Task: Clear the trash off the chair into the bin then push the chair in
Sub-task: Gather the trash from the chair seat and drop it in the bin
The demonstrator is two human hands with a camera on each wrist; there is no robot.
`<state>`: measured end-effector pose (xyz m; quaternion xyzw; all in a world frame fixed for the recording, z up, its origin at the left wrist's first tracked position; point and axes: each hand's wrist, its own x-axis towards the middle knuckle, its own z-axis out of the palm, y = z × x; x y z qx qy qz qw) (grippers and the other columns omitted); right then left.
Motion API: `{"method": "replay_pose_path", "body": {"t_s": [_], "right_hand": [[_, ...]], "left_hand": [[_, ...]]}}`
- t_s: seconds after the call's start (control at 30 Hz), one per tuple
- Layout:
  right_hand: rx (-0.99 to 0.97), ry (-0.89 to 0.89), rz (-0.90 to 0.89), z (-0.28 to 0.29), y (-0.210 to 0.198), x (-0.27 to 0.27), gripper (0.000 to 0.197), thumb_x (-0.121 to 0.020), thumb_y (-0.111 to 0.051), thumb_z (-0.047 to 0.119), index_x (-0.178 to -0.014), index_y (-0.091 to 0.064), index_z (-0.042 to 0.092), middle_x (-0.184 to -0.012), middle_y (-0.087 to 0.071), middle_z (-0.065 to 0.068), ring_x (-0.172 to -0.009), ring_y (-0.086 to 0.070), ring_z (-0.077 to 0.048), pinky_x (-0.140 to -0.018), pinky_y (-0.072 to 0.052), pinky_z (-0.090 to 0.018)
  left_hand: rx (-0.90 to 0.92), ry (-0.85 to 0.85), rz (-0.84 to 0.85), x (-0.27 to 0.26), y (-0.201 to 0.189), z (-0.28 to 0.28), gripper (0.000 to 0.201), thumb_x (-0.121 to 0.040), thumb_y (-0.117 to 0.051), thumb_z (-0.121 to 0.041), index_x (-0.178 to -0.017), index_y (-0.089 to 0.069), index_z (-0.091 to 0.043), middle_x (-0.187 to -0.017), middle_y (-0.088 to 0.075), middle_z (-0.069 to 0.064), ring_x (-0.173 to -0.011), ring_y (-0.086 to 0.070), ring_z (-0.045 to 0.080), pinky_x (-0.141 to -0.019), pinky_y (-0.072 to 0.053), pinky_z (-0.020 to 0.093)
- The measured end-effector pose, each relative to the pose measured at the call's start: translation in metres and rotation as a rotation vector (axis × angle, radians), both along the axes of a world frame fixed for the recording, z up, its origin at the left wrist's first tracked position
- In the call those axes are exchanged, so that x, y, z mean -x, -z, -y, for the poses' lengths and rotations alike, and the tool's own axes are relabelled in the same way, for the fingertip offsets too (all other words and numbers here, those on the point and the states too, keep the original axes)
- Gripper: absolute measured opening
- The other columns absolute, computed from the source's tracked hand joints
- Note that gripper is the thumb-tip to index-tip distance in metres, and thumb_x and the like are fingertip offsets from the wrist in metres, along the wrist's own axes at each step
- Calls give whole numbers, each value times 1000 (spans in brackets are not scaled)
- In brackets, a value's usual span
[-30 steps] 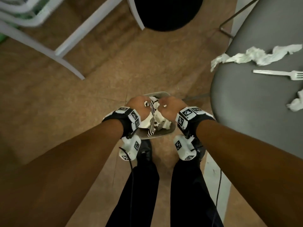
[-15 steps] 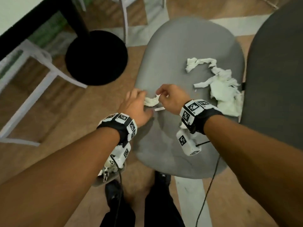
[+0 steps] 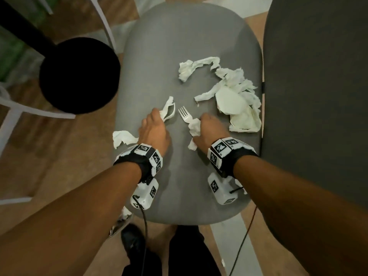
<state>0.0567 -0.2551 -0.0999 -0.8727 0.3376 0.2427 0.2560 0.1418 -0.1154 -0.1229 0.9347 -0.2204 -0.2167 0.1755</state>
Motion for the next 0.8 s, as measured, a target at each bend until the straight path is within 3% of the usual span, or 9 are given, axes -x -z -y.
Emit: {"method": "replay_pose_path", "body": {"t_s": [0.1,0.2,0.3,0.4,0.5,0.57,0.67,0.8], "right_hand": [[-59,54,-45,5,2,-7,56,-81,-75,19,-127,-46,4,-123,-60,-13,-113,-60,-31,-80,-42,-30],[-96,27,-43,11,-1,-10,51,-85,-71,20,-130,-52,7,-126,-62,-10,-115,-60,-29,-80,-40,-27],[-95,42,53,10,-6,-6,33,-89,-61,21,-121,-63,13,-116,-69,-10,-108,-64,-31,-81,-45,-27],[-136,51,135,-8,-8,-2,28,-94,-55,24,-119,-64,16,-112,-70,-8,-105,-64,-30,-76,-37,-24],[-198,-15,122,-38,-8,-6,24,-93,-57,26,-115,-65,19,-104,-71,-5,-101,-64,-29,-76,-36,-23],[-239,-42,126,-63,-9,-9,22,-92,-59,29,-112,-65,22,-95,-70,1,-96,-66,-27,-78,-43,-25],[-312,-49,173,-110,-11,-17,22,-88,-60,33,-107,-67,25,-92,-74,2,-88,-70,-25,-87,-55,-38],[-359,-7,274,-180,-13,-31,26,-82,-58,41,-101,-67,25,-88,-74,2,-80,-72,-23,-83,-58,-43]], "left_hand": [[14,-71,-29,-4,5,4,46,-87,-51,-2,-131,-42,-4,-122,-54,20,-110,-51,41,-93,-44,52],[16,-148,-66,-8,3,9,34,-90,-51,-5,-123,-46,-2,-119,-56,20,-108,-53,41,-93,-45,52],[28,-122,-78,-10,1,5,26,-92,-46,-5,-117,-49,2,-120,-53,22,-111,-51,40,-95,-43,50],[57,-128,-91,-7,-1,-11,25,-94,-45,-7,-117,-50,2,-121,-51,21,-112,-49,38,-95,-42,45],[106,-171,-80,-3,-5,-44,25,-95,-44,-6,-117,-50,2,-123,-48,21,-109,-51,38,-94,-42,41],[127,-187,-57,-2,-7,-75,23,-97,-41,-5,-117,-51,2,-123,-46,20,-104,-53,36,-90,-40,37],[135,-237,-28,-3,-11,-129,20,-101,-38,-7,-114,-52,-2,-124,-45,15,-95,-55,34,-80,-38,34],[160,-328,-29,4,-9,-206,18,-99,-40,-5,-110,-54,-1,-120,-47,14,-91,-54,29,-80,-38,31]]}}
